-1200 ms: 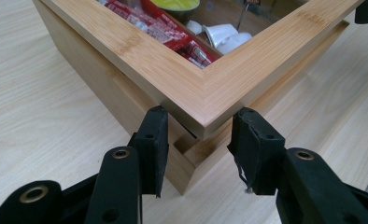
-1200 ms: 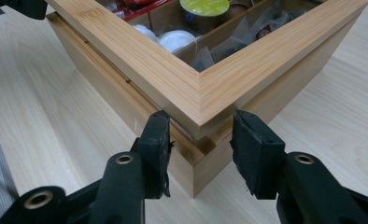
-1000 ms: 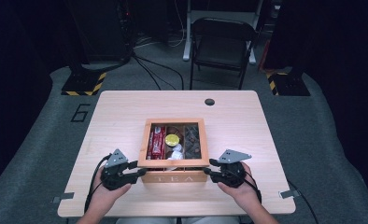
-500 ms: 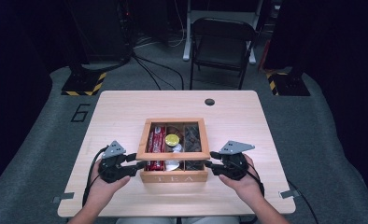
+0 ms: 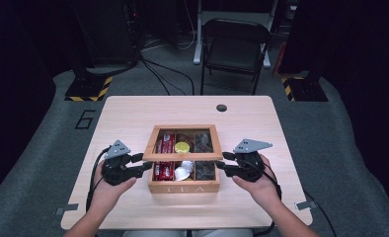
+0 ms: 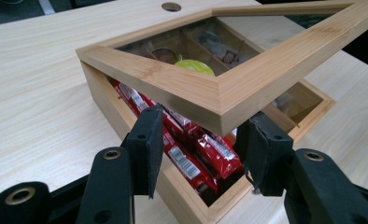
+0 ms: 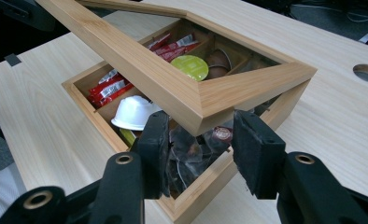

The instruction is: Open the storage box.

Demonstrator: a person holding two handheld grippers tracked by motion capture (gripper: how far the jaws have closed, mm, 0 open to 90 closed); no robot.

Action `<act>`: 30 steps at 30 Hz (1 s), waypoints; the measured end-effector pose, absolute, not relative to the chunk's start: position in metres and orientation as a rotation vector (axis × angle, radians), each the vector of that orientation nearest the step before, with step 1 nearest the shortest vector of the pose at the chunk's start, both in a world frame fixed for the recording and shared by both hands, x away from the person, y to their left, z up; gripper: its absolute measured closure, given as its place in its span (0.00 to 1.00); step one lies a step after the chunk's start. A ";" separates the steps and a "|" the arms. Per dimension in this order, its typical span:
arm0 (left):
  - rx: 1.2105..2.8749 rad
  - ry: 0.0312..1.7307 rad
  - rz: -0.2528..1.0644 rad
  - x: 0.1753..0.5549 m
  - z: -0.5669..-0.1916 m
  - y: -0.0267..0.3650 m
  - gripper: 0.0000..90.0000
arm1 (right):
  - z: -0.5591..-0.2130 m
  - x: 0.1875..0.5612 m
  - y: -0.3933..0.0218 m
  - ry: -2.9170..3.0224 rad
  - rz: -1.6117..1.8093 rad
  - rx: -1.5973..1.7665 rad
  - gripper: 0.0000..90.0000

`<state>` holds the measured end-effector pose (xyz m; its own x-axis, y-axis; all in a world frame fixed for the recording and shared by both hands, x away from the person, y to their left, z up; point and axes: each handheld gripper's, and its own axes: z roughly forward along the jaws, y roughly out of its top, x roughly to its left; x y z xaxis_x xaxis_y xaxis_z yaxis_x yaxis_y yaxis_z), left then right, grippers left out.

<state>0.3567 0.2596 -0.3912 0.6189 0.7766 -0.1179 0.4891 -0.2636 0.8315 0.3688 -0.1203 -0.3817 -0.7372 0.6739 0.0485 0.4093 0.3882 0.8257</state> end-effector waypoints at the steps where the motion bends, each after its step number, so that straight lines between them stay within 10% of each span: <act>1: 1.923 1.003 0.389 0.358 -0.390 0.260 0.57 | -0.378 0.370 -0.120 2.349 1.272 0.943 0.63; 30: 1.912 0.979 0.424 0.369 -0.367 0.259 0.57 | -0.356 0.381 -0.118 2.325 1.282 0.938 0.63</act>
